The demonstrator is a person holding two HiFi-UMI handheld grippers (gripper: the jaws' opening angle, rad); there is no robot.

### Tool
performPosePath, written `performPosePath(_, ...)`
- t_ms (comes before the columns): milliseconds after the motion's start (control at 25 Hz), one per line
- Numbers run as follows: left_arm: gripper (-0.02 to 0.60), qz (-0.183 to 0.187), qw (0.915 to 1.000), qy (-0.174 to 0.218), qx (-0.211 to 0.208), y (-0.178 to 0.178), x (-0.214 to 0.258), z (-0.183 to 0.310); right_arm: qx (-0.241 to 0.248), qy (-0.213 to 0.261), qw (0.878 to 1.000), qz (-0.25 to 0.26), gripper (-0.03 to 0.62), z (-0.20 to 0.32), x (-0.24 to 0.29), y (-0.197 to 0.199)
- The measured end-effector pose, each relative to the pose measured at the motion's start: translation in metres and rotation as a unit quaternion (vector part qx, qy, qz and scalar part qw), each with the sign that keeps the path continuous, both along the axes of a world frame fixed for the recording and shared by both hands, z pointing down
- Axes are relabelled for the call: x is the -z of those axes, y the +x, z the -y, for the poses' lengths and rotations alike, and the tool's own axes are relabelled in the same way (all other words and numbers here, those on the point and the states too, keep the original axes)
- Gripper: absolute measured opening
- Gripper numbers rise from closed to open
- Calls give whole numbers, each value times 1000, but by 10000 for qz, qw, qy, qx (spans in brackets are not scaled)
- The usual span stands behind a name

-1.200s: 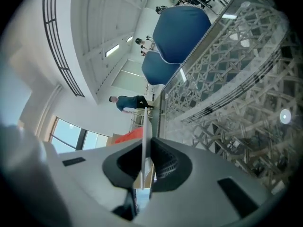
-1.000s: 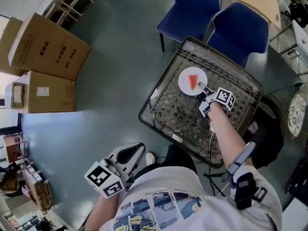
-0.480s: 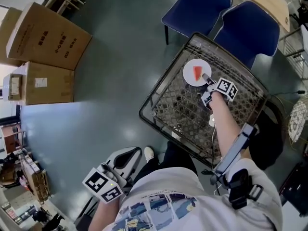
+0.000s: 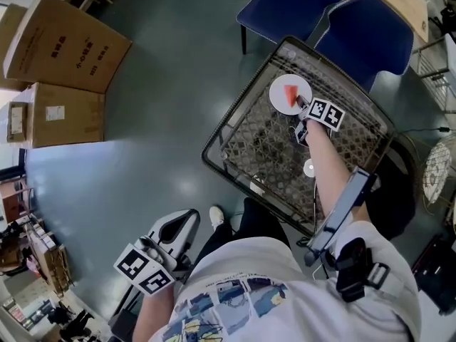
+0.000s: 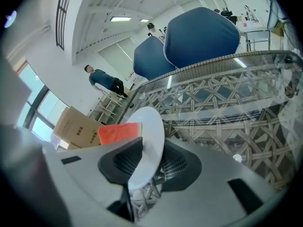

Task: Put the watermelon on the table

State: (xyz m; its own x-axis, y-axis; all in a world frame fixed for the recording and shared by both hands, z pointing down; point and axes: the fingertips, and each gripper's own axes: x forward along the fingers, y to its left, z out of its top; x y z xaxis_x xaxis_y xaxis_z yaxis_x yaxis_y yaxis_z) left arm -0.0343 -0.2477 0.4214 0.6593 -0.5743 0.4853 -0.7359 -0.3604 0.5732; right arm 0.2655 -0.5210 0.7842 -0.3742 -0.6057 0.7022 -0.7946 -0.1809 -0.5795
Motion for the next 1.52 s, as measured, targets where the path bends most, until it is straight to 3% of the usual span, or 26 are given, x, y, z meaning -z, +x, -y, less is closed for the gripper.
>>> performPosePath(280,9,-179,9994,-47,282,-13,0,0,405,35,9948,-938,135,1,0,4)
performPosePath(640,9,-244,9993,-95,275,-11,-2,-8,807,-108,9797,-1831,164,-7,-3,15)
performPosePath(1000,9,-181,9998,6,121,-12,1,-17,666,-25,9783,-1961,163,-28,5,32)
performPosePath(1280,9,34,9987,326,-392,-14,10,-31,883,137,9734,-2109,160,-74,40,37)
performPosePath(1320,9,97,9979,398,-503,-14,12,-34,999,162,9715,-2146,144,-84,48,35)
performPosePath(1400,9,161,9957,546,-725,-14,17,-40,1273,235,9678,-2159,43,-104,66,25)
performPosePath(1520,9,66,9923,737,-989,-18,22,-49,1717,378,9619,-2093,11,-136,97,0)
